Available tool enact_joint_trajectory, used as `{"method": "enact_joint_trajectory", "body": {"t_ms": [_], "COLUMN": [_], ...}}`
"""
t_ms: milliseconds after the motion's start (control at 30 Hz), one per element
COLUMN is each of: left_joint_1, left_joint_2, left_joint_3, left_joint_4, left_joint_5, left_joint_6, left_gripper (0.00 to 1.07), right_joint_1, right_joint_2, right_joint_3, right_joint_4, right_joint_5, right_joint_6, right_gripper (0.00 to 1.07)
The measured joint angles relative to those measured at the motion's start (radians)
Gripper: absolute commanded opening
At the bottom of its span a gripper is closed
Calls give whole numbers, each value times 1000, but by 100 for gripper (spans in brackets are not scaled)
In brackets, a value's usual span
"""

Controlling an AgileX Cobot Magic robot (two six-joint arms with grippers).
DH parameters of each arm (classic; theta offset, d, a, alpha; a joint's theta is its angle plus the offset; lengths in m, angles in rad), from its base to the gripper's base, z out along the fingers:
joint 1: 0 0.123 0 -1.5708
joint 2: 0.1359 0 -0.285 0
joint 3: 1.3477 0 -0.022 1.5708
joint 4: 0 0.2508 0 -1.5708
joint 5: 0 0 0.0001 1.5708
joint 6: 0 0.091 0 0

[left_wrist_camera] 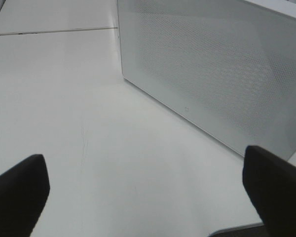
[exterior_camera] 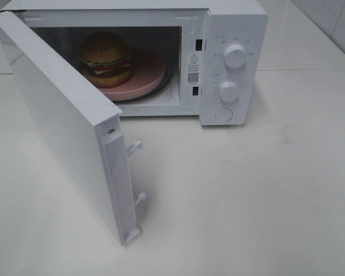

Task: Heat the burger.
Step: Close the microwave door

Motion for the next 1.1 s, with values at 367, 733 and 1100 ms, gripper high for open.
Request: {"method": "enact_joint_trajectory", "body": {"t_ms": [367, 733, 1100], "left_joint_1": [0, 0, 0], "left_joint_2": [105, 279, 442], "left_joint_3": [-40, -40, -2], "left_joint_4": [-13, -9, -10], "left_joint_5": [-91, -274, -475], "left_joint_6": [0, 0, 16], "left_gripper": [70, 8, 0], "right_joint_1": [0, 0, 0], "right_joint_2": [0, 0, 0], "right_joint_3": [0, 0, 0], "right_joint_4": [0, 0, 0], "right_joint_5": [0, 0, 0], "right_joint_6": [0, 0, 0], "right_gripper": [75, 76, 76]}}
